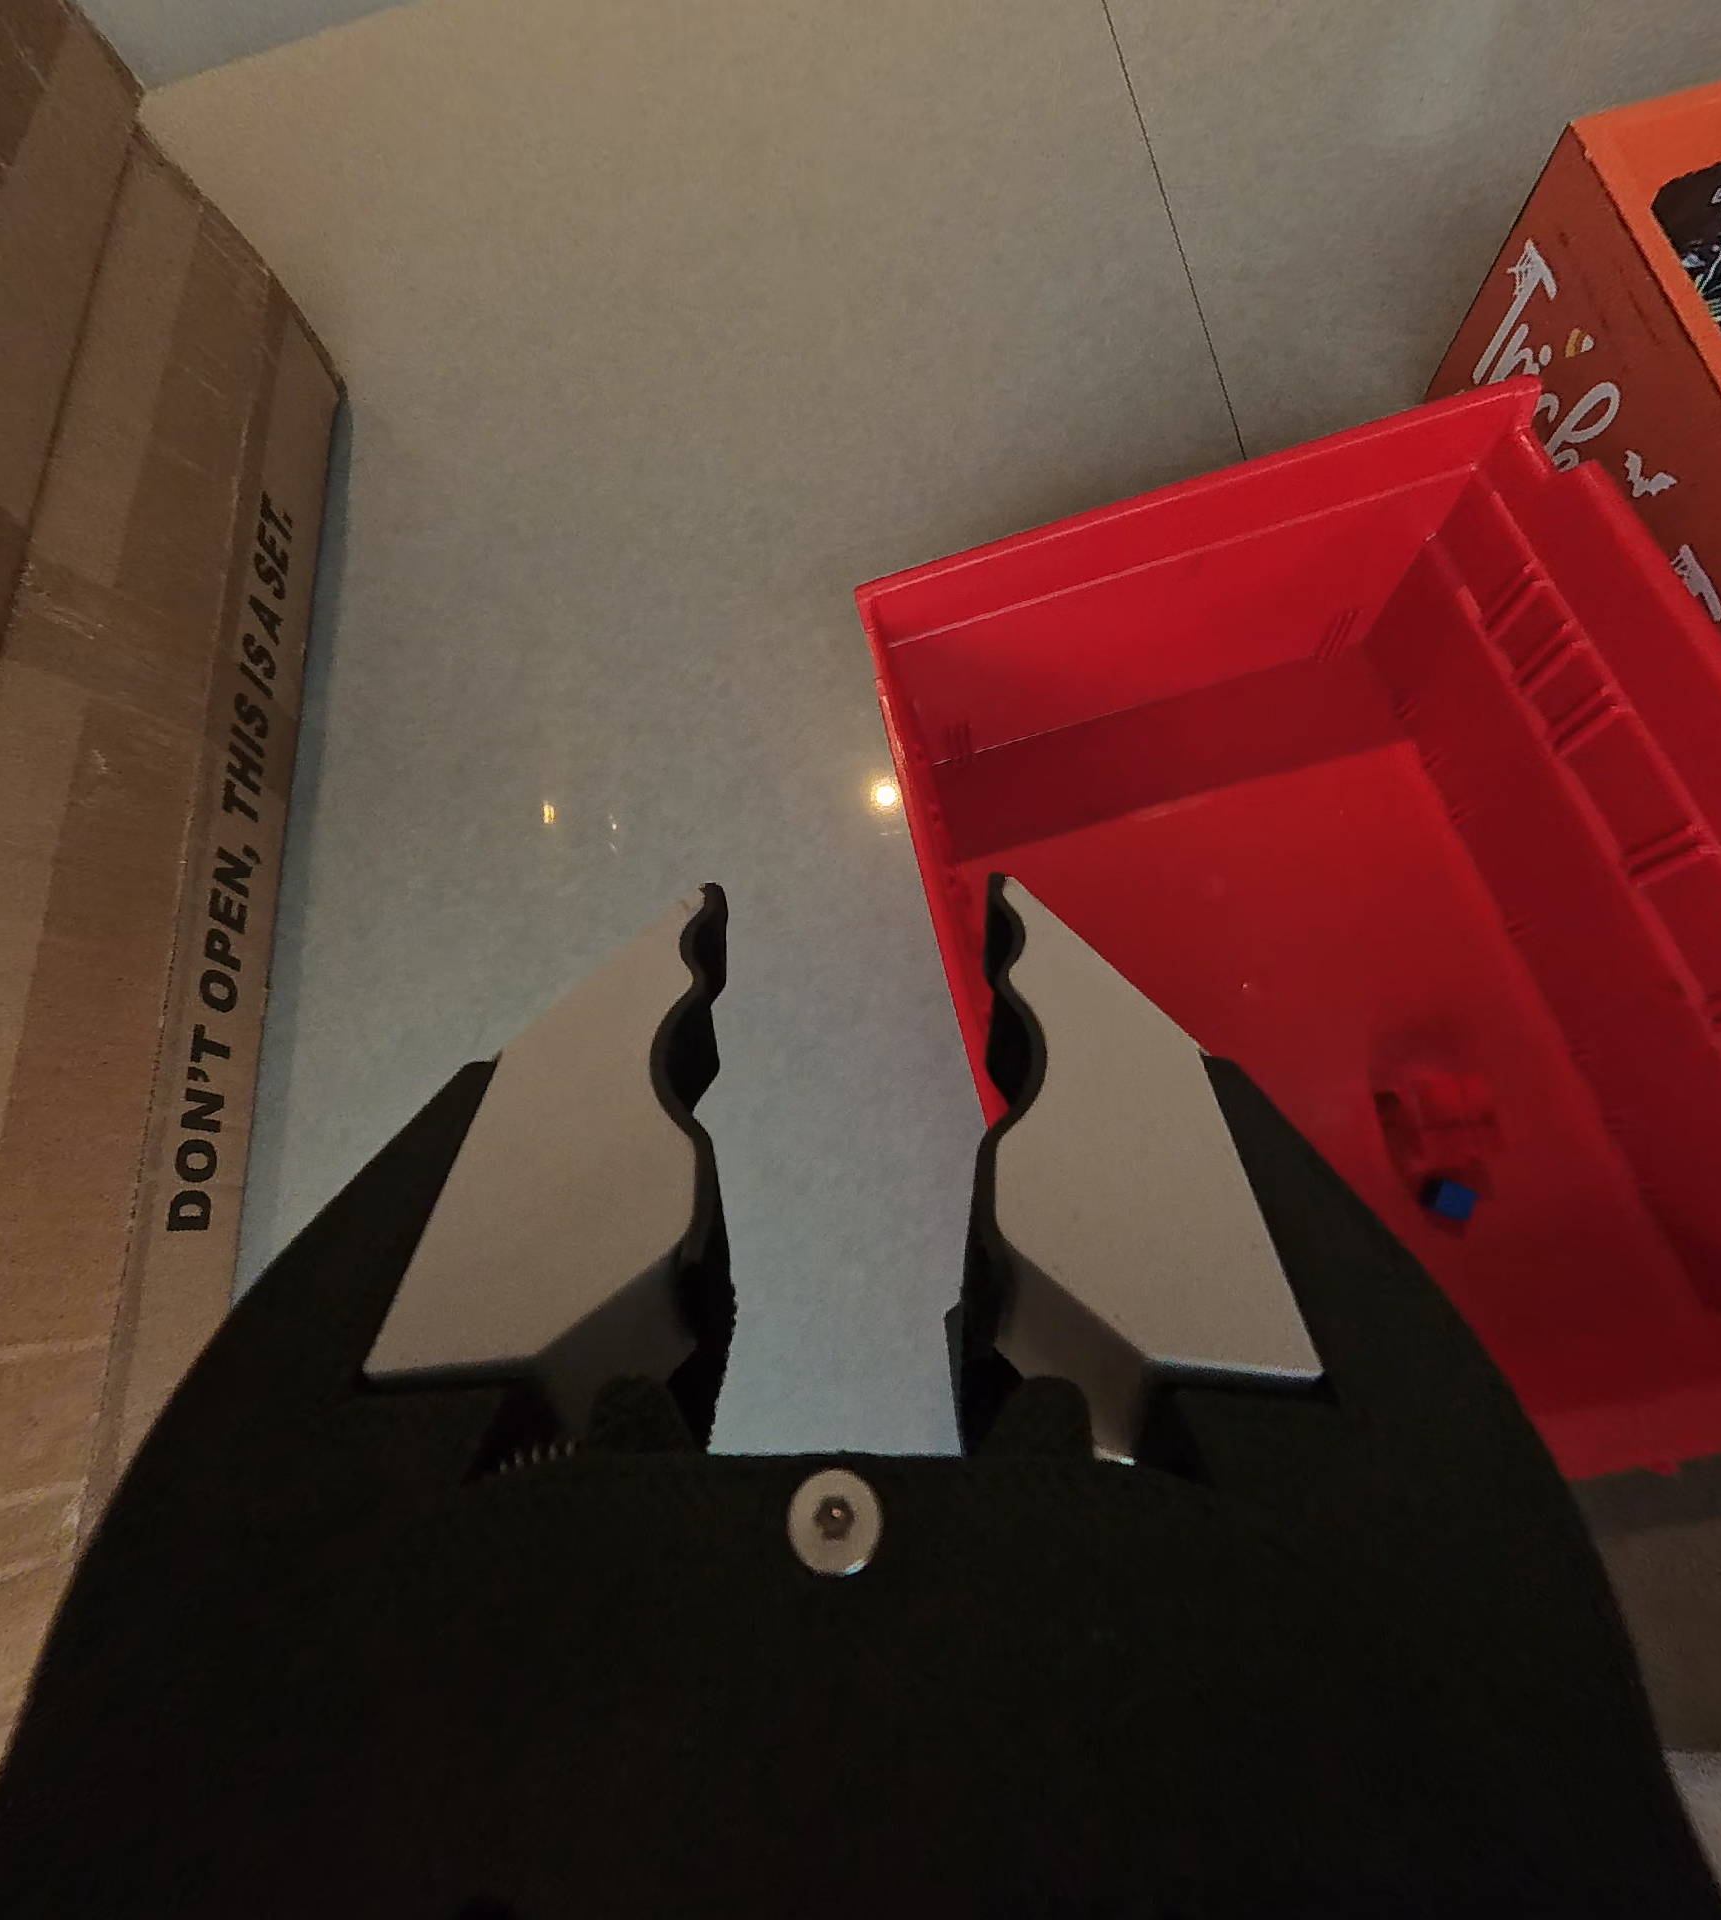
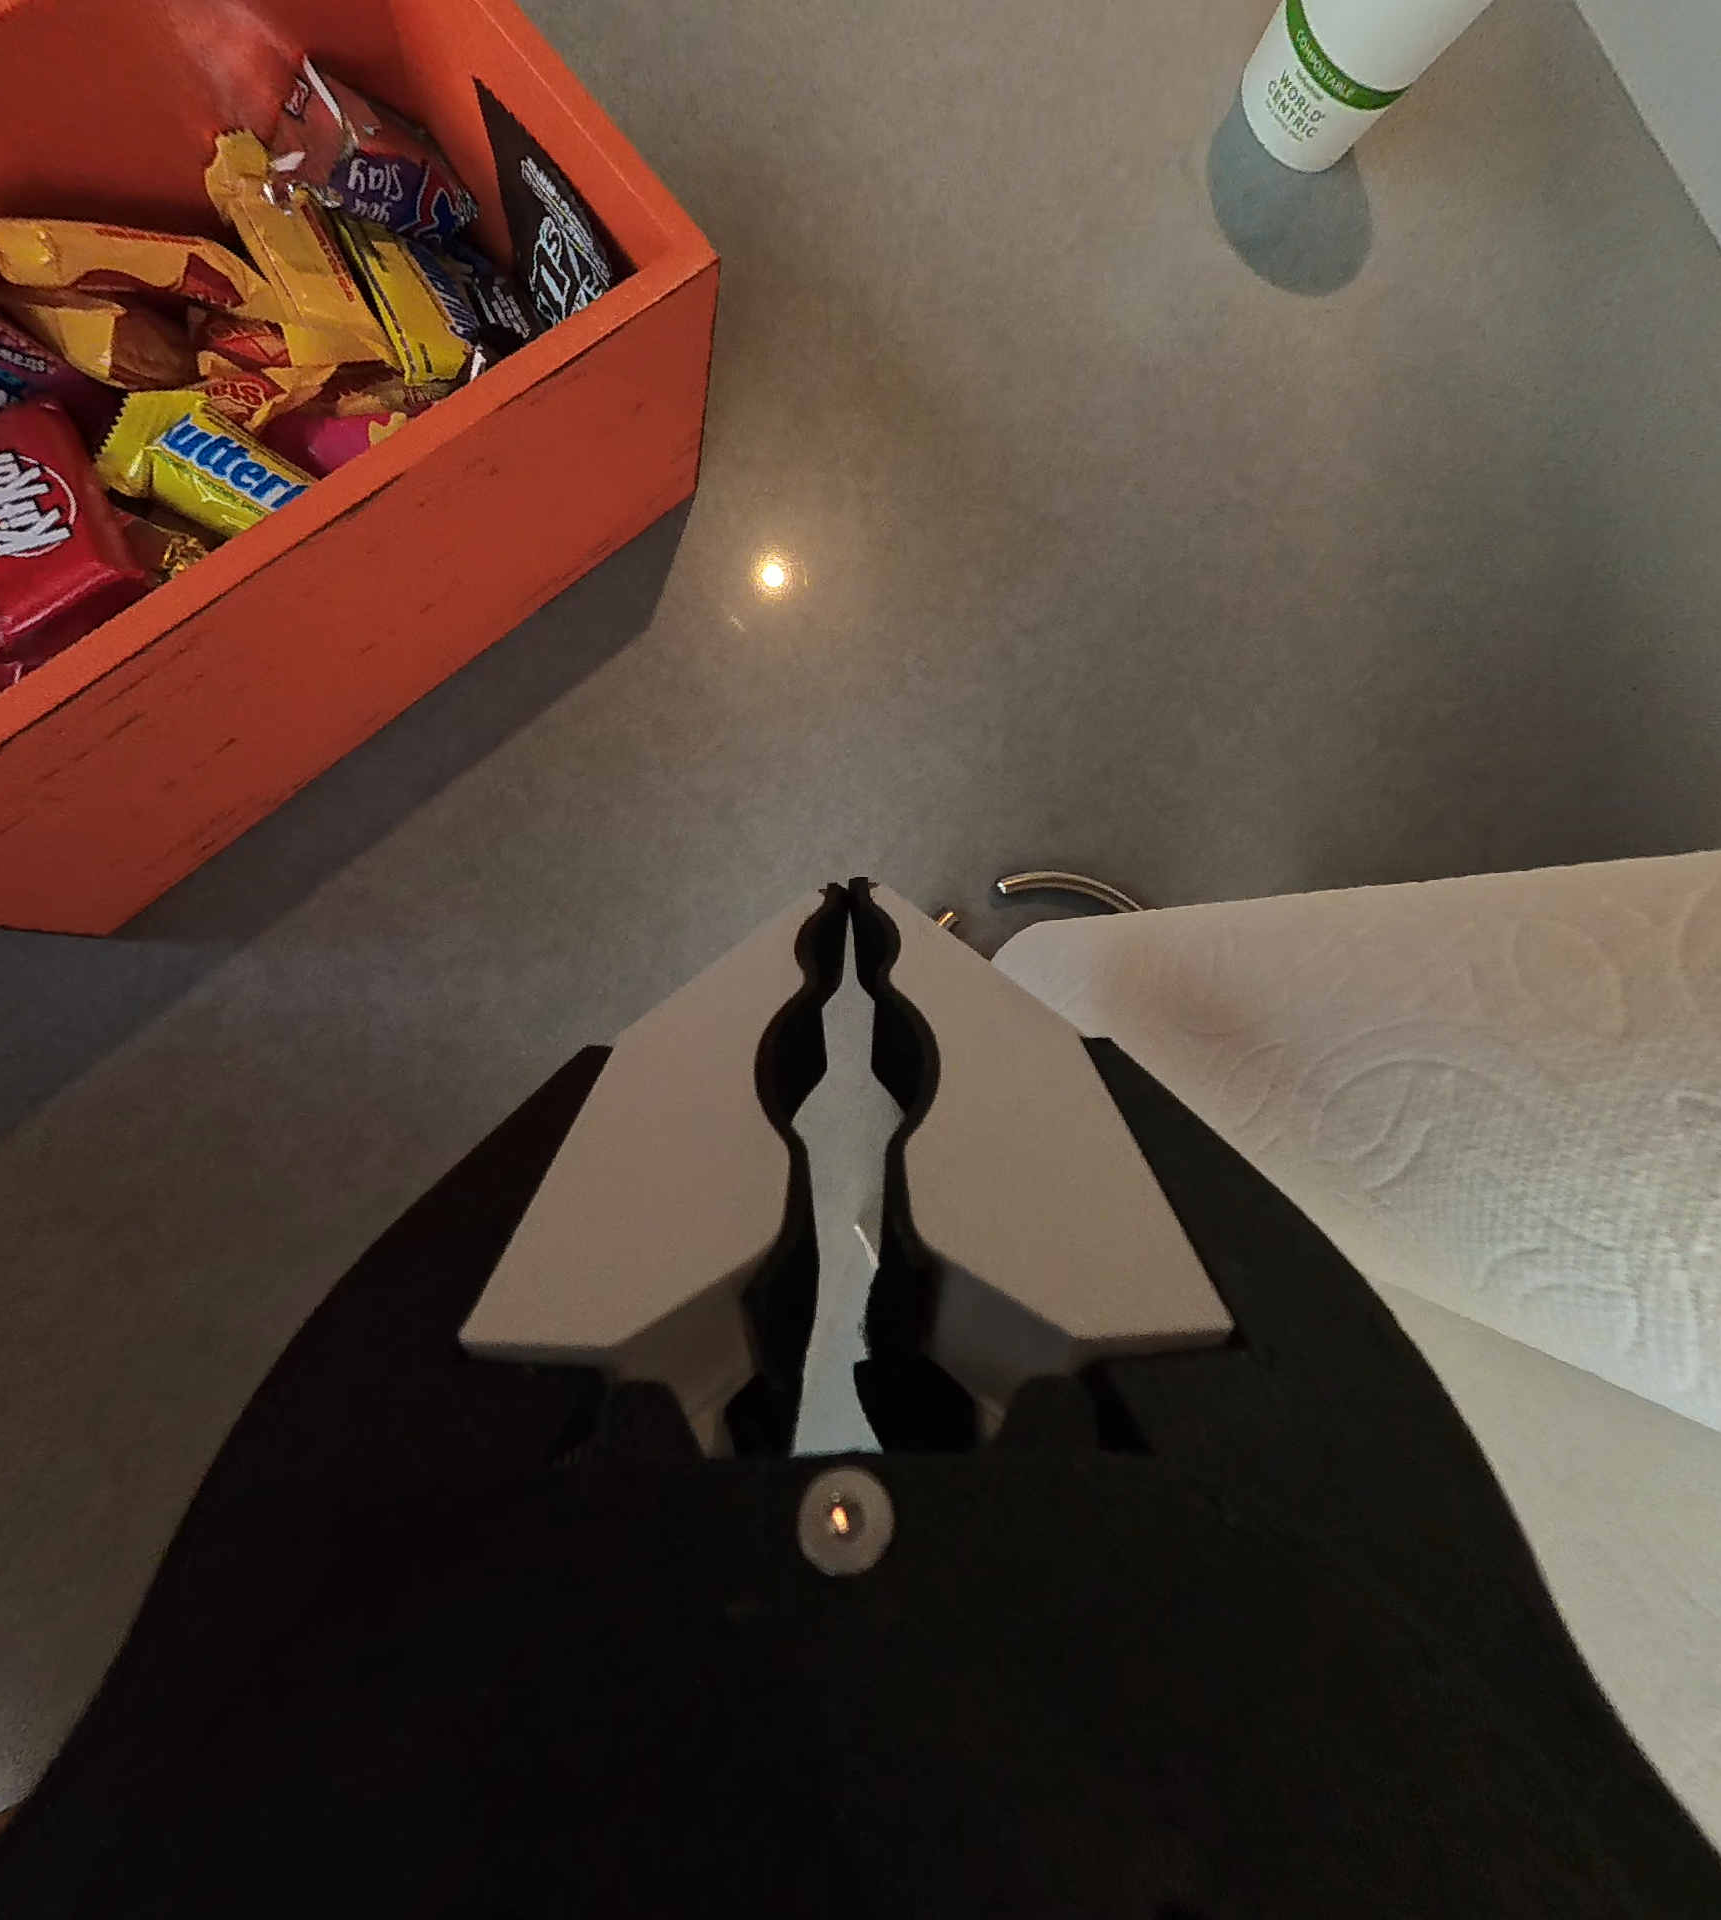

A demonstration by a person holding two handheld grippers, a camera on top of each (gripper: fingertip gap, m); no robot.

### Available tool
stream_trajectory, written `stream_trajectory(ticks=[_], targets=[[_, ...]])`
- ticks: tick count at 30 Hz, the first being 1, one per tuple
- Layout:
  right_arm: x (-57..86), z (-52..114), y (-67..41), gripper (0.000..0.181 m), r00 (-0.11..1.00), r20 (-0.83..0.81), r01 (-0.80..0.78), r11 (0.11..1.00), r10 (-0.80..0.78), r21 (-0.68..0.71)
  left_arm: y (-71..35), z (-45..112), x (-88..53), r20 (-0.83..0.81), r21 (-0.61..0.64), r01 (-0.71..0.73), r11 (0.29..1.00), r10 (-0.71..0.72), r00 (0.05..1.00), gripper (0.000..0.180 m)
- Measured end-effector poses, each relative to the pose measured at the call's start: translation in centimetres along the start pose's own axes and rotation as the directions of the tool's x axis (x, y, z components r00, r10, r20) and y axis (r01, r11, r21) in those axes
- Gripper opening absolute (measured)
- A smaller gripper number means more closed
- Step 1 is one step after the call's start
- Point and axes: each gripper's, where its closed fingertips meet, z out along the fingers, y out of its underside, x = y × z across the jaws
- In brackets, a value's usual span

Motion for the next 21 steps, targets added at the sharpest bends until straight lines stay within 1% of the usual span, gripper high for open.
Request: stream_trajectory(ticks=[8,10,13,14,16,17,18,19,21], targets=[[-0.1,-0.2,-0.3,0.0,1.0,-0.016,0.011,1.0,-0.011,0.023,0.1,1.0,0.9,-0.03,0.01,-0.006,1.0,0.006,1.0,0.047],[-0.6,0.0,-0.8,0.0,1.0,0.001,0.026,0.999,-0.027,0.043,0.4,1.6,1.2,-0.04,0.008,-0.005,1.0,0.005,0.999,0.046],[-2.5,0.6,-2.1,0.0,0.995,0.071,0.066,0.993,-0.073,0.095,1.0,2.4,1.4,-0.054,-0.01,0.001,1.0,-0.001,0.999,0.046],[-3.4,0.8,-2.7,0.001,0.99,0.107,0.082,0.989,-0.096,0.126,1.2,2.7,1.4,-0.053,-0.012,0.0,1.0,0.0,0.999,0.046],[-6.2,0.9,-4.1,0.001,0.961,0.235,0.091,0.971,-0.144,0.222,1.3,3.0,1.1,-0.048,-0.011,-0.002,1.0,0.001,0.999,0.045],[-7.9,0.8,-4.9,0.008,0.936,0.317,0.062,0.956,-0.155,0.287,1.4,3.2,0.9,-0.047,-0.009,-0.003,1.0,0.003,0.999,0.045],[-10.0,0.4,-5.3,0.02,0.892,0.415,0.023,0.936,-0.178,0.35,1.5,3.3,0.8,-0.048,-0.007,-0.006,1.0,0.005,0.999,0.045],[-12.3,-0.2,-5.2,0.027,0.834,0.509,-0.008,0.918,-0.212,0.396,1.6,3.4,0.5,-0.049,-0.007,-0.01,1.0,0.009,0.999,0.045],[-15.9,-1.1,-4.4,0.031,0.745,0.607,-0.052,0.885,-0.274,0.464,2.0,3.6,-0.2,-0.04,-0.017,-0.014,1.0,0.014,0.999,0.045]])
